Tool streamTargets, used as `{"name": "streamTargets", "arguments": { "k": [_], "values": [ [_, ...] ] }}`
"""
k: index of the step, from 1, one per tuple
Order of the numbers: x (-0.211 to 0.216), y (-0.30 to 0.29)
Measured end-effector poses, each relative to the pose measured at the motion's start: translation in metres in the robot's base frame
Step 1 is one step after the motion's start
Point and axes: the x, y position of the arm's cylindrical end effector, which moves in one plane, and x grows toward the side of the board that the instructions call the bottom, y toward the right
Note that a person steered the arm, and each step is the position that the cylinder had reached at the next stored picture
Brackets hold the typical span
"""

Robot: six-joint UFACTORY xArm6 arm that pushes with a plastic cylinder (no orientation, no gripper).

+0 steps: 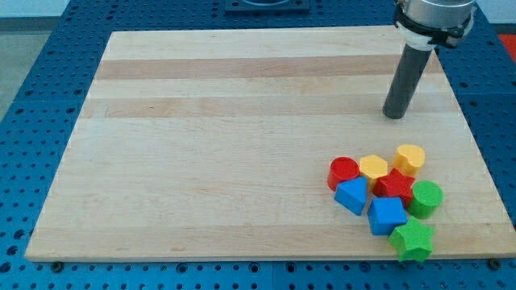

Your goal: Push the yellow heart a bit down

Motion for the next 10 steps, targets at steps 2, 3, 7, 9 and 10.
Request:
{"name": "streamTargets", "arguments": {
  "k": [2, 3, 7, 9, 10],
  "values": [
    [0.025, 0.018],
    [0.05, 0.018],
    [0.092, 0.018],
    [0.107, 0.018],
    [0.107, 0.018]
  ]
}}
